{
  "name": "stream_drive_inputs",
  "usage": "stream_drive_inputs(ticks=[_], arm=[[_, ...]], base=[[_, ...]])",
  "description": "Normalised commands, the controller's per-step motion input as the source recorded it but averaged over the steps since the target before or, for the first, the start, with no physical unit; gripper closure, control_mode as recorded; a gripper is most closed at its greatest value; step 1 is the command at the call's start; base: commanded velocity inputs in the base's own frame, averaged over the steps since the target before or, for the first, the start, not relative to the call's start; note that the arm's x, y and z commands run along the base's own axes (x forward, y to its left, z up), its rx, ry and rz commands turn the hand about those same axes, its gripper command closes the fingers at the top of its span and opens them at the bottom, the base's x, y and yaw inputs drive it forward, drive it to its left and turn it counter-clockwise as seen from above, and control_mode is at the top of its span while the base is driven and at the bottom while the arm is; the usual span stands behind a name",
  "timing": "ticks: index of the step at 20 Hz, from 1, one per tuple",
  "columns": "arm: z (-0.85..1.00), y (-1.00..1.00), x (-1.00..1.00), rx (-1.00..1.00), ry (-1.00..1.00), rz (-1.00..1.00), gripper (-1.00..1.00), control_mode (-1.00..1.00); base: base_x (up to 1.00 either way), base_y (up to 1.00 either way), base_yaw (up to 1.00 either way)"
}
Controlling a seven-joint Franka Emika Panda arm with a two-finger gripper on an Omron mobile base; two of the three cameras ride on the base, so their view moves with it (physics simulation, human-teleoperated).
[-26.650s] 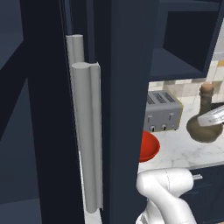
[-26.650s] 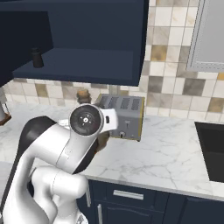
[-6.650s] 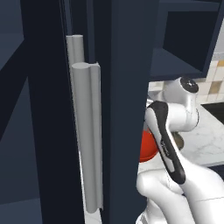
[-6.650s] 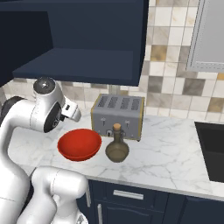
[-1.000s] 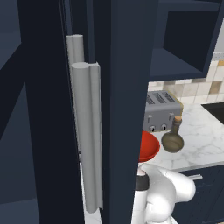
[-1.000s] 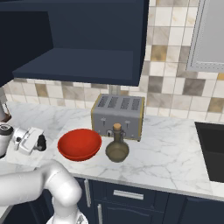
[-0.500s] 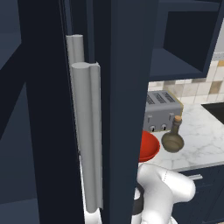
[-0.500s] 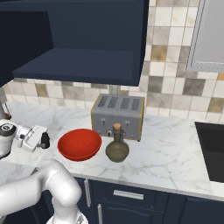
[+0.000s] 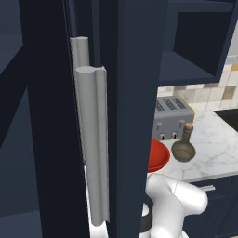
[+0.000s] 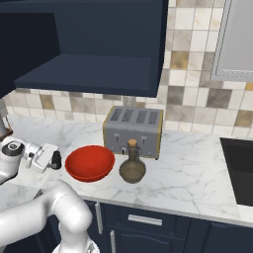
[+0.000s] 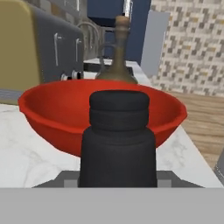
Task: Retrieve the bottle and the shaker from the cabinet and place them next to the mixing bowl on the counter. Then add garlic from the fridge to the mixing bowl.
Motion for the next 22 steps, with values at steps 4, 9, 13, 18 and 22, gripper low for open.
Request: stream_drive_inputs(ticks=[4, 9, 13, 18, 22], arm=[[-0.33, -0.02, 0.16, 0.0, 0.02, 0.0, 1.0, -1.0], [-0.23, -0.01, 0.05, 0.0, 0.04, 0.0, 1.0, -1.0], [0.0, 0.0, 0.0, 0.0, 0.03, 0.0, 1.0, -1.0], [0.0, 0.0, 0.0, 0.0, 0.0, 0.0, -1.0, -1.0], [0.0, 0.0, 0.0, 0.0, 0.0, 0.0, -1.0, -1.0]], base=[[0.0, 0.0, 0.0], [0.0, 0.0, 0.0], [0.0, 0.0, 0.0], [0.0, 0.0, 0.0], [0.0, 0.0, 0.0]])
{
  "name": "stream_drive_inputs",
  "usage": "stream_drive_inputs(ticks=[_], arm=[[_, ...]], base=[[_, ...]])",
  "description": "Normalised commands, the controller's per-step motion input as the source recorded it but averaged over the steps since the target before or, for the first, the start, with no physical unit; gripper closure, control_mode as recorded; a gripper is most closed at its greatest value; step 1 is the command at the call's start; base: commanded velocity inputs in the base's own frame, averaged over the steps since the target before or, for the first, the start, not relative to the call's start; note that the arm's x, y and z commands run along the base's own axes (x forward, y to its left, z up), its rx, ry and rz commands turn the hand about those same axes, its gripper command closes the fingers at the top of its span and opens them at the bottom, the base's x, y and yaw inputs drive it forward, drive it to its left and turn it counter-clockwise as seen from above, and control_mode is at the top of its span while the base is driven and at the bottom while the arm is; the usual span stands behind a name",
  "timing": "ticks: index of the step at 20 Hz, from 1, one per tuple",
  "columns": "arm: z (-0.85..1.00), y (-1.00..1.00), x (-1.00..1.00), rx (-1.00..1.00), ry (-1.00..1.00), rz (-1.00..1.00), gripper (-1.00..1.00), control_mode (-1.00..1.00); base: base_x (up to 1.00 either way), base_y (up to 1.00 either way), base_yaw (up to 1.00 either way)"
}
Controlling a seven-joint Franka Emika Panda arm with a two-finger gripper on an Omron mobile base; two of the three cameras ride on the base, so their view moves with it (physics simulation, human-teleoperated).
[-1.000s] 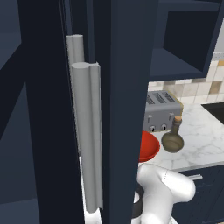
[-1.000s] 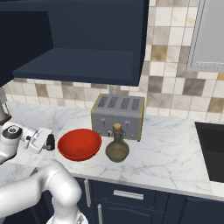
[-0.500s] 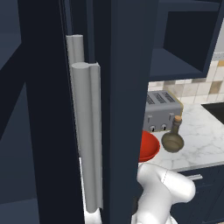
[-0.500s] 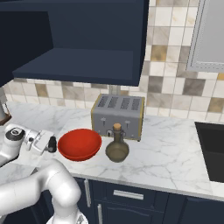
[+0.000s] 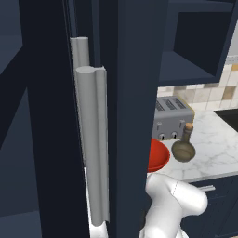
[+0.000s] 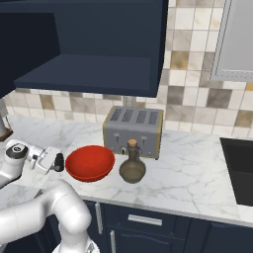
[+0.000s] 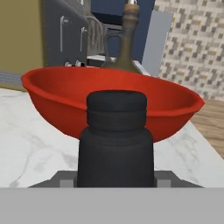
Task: Retrieve the bottle and the shaker from the cabinet and place them next to the mixing bowl on the counter. Then add garlic from the fridge to the mixing bowl.
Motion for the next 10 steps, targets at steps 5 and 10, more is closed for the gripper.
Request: stream_drive_inputs(ticks=[5, 10], arm=[[0.0, 0.0, 0.0, 0.0, 0.0, 0.0, -1.0, -1.0], [0.0, 0.0, 0.0, 0.0, 0.0, 0.0, -1.0, -1.0]], base=[[0.0, 0.0, 0.0], [0.0, 0.0, 0.0]])
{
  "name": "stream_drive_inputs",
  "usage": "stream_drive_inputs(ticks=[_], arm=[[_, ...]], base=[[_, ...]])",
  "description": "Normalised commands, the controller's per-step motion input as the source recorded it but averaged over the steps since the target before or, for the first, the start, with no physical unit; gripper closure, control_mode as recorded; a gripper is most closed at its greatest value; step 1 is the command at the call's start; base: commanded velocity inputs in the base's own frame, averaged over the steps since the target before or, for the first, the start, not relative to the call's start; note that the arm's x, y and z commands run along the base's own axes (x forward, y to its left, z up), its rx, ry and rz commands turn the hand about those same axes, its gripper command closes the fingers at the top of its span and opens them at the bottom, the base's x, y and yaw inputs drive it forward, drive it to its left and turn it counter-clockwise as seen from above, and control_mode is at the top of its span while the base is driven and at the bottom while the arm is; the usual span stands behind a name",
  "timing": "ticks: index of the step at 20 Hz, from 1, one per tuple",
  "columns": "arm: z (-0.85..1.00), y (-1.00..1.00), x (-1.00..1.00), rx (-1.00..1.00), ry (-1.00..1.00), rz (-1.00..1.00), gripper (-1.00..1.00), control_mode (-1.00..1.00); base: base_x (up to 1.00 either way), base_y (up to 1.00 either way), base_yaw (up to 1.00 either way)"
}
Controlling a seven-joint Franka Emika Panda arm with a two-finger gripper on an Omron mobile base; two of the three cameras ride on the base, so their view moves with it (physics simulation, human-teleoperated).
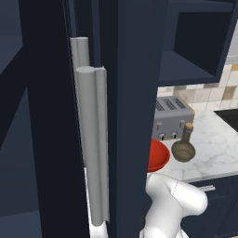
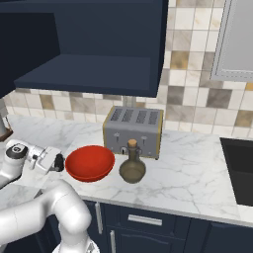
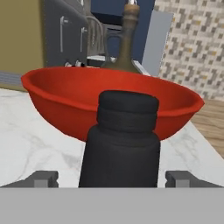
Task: Retrieve the bottle and the shaker from the cabinet and place them next to the mixing bowl on the counter. Then add garlic from the fridge to the mixing bowl.
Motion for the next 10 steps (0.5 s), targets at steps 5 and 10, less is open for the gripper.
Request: stream_drive_inputs(ticks=[5, 10], arm=[[0.16, 0.07, -0.01, 0.0, 0.0, 0.0, -1.0, -1.0], [0.35, 0.23, 0.0, 0.0, -0.03, 0.0, -1.0, -1.0]], base=[[0.0, 0.0, 0.0], [0.0, 0.0, 0.0]])
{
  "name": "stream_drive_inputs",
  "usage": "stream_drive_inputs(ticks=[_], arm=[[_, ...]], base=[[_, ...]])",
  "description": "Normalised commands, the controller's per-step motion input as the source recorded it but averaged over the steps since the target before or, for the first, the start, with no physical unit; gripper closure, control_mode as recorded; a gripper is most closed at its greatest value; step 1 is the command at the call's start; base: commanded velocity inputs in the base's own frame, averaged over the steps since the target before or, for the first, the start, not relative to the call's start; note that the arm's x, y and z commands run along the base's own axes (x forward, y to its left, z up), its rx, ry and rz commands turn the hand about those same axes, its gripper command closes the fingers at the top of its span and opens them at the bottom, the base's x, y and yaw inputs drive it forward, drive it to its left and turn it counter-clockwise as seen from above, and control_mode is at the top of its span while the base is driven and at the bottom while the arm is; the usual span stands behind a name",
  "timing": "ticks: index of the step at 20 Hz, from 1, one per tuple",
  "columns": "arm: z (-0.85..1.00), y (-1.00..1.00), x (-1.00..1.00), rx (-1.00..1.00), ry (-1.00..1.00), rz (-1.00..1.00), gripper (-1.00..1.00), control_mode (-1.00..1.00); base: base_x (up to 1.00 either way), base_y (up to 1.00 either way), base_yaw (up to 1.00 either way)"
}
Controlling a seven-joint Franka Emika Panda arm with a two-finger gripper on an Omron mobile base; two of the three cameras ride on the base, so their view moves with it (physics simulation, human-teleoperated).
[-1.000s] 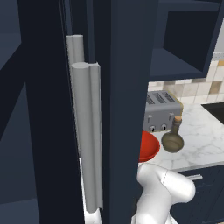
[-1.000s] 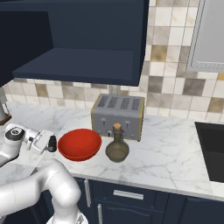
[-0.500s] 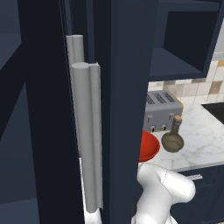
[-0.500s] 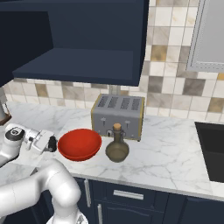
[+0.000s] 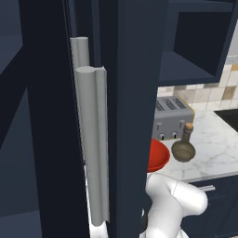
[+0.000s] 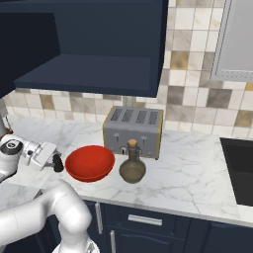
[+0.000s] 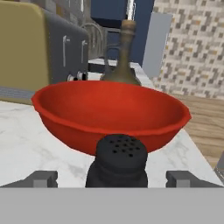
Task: Retrieve the bottle and the shaker from the cabinet and place them next to the mixing bowl on the counter. Then add garlic from the fridge to the mixing bowl.
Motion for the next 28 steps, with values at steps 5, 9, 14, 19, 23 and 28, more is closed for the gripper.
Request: stream_drive_inputs(ticks=[5, 9, 14, 19, 23, 28], arm=[[0.57, -0.02, 0.0, 0.0, -0.04, 0.04, -1.0, -1.0], [0.69, -0.03, 0.0, 0.0, -0.02, 0.08, -1.0, -1.0], [0.53, -0.55, 0.25, 0.01, 0.0, 0.17, -1.0, -1.0], [0.2, -0.68, 0.25, 0.06, 0.0, 0.28, -1.0, -1.0], [0.28, -0.66, 0.01, 0.08, -0.01, 0.37, -1.0, -1.0], [0.57, -0.47, -0.36, 0.08, 0.01, 0.44, -1.0, -1.0]], base=[[0.0, 0.0, 0.0], [0.0, 0.0, 0.0], [0.0, 0.0, 0.0], [0.0, 0.0, 0.0], [0.0, 0.0, 0.0], [0.0, 0.0, 0.0]])
